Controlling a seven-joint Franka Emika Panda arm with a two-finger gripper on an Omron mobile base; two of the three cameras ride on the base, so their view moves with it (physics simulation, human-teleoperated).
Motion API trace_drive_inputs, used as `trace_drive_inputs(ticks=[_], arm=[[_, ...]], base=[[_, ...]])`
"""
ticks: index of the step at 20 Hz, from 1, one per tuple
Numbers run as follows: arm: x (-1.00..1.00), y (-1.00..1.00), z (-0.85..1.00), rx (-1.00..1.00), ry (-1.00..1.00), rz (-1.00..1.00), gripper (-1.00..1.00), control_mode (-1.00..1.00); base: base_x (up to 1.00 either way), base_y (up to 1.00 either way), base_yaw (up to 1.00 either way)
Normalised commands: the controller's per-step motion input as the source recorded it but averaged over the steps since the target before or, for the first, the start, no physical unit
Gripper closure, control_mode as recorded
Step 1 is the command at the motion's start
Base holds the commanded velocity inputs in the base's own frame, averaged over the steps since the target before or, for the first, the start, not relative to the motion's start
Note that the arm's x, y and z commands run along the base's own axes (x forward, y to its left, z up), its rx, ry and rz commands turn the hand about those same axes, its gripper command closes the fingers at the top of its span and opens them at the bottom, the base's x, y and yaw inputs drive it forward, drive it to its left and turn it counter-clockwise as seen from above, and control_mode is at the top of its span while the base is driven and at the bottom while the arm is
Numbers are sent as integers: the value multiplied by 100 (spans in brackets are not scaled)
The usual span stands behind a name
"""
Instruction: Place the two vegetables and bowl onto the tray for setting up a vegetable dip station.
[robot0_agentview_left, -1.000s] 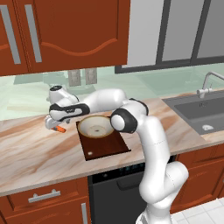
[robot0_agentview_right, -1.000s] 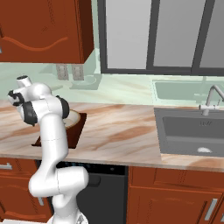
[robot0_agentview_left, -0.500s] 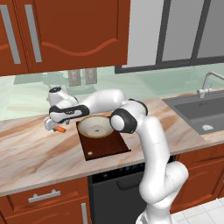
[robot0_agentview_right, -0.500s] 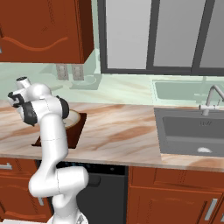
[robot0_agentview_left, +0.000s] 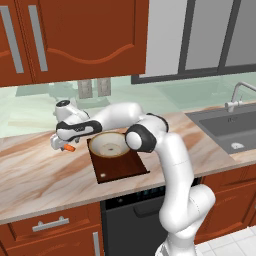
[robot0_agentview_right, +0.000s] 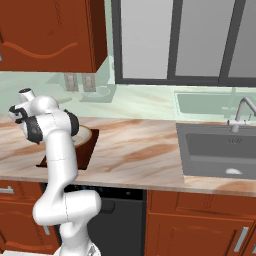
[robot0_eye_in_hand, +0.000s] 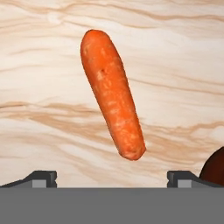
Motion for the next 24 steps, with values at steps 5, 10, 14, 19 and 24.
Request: trace_drive_inputs(ticks=[5,10,14,19,24], arm=[[10,0,-6,0,0,0,-100,-100],[10,0,-8,0,0,0,-100,-100],[11,0,-10,0,0,0,-100,-100],[11,4,-8,0,0,0,-100,-100],[9,6,-6,0,0,0,-100,-100]], base=[[0,0,0],[0,0,0],[0,0,0],[0,0,0],[0,0,0]])
